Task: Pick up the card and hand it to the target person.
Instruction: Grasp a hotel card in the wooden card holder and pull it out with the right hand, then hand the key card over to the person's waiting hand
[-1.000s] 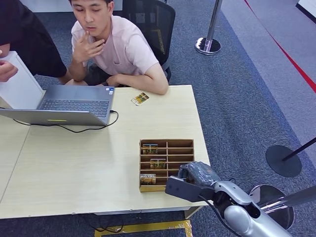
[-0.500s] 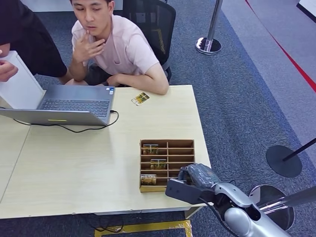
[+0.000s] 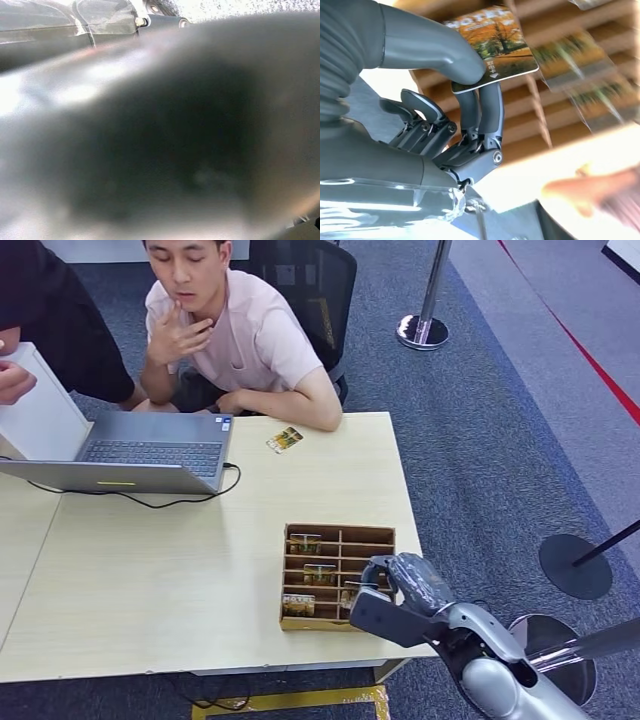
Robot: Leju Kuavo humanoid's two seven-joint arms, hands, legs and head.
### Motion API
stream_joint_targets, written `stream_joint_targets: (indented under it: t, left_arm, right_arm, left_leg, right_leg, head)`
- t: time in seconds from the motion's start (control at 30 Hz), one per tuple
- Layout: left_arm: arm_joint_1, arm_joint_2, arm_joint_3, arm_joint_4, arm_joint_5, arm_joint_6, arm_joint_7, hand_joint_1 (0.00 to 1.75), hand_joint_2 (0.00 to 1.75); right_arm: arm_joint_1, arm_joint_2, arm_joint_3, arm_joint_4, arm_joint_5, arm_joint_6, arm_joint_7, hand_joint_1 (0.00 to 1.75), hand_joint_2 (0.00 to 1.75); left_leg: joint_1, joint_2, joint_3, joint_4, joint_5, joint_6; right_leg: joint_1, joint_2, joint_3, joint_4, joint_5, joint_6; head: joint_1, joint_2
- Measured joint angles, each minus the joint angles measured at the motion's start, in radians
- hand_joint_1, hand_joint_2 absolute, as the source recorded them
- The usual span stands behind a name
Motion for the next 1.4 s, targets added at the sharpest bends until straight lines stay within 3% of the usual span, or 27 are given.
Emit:
stream_joint_targets:
  t: [0.27,0.43,0.63,0.77,0.97,1.37,1.4]
  left_arm:
    - [0.001,-0.001,0.0,0.0,0.0,0.0,-0.023,0.0,0.0]
    - [0.0,-0.006,0.0,0.0,-0.004,-0.005,-0.027,0.0,0.0]
    - [-0.003,-0.007,0.0,0.0,-0.016,-0.019,-0.025,0.0,0.0]
    - [-0.009,-0.007,-0.003,0.0,-0.031,-0.022,-0.021,0.0,0.0]
    - [-0.022,-0.009,-0.006,0.0,-0.041,-0.03,-0.008,0.0,0.0]
    - [-0.028,-0.009,-0.01,0.0,-0.041,-0.041,0.015,0.0,0.0]
    - [-0.028,-0.009,-0.01,0.0,-0.041,-0.042,0.017,0.0,0.44]
  right_arm:
    - [-0.001,0.056,-0.111,-0.068,-0.017,-0.18,-0.232,1.73,1.75]
    - [-0.003,0.079,-0.14,-0.084,0.025,-0.247,-0.305,1.73,1.75]
    - [-0.044,0.102,-0.13,-0.021,0.176,-0.297,-0.344,1.73,1.75]
    - [-0.11,0.142,-0.102,0.106,0.355,-0.423,-0.371,1.73,1.75]
    - [-0.256,0.23,-0.047,0.374,0.483,-0.566,-0.382,1.73,1.75]
    - [-0.498,0.379,0.034,0.802,0.553,-0.55,-0.319,1.73,1.75]
    - [-0.51,0.387,0.04,0.826,0.558,-0.546,-0.313,1.3,1.75]
  left_leg:
    - [0.0,0.0,0.0,0.0,0.0,0.0]
    - [0.0,0.0,0.0,0.0,0.0,0.0]
    - [0.0,0.0,-0.001,0.0,0.0,0.0]
    - [0.001,0.0,-0.001,0.0,0.001,0.0]
    - [0.001,0.0,-0.001,0.0,0.003,0.0]
    - [0.001,-0.001,-0.001,0.0,0.003,0.0]
    - [0.001,-0.001,-0.001,0.0,0.003,0.0]
  right_leg:
    - [0.0,0.0,0.0,0.0,0.0,0.0]
    - [0.0,0.0,0.0,0.0,0.0,0.0]
    - [0.0,0.0,0.0,0.0,0.0,0.0]
    - [0.0,0.0,0.0,0.0,0.0,0.0]
    - [0.0,0.0,0.0,0.001,0.001,0.0]
    - [0.0,0.0,0.0,0.001,0.001,0.0]
    - [0.0,0.0,0.0,0.001,0.001,0.0]
  head:
    - [0.0,0.0]
    - [0.0,0.0]
    - [0.0,0.0]
    - [0.0,0.0]
    - [0.0,0.0]
    - [0.0,0.0]
    - [0.0,0.0]
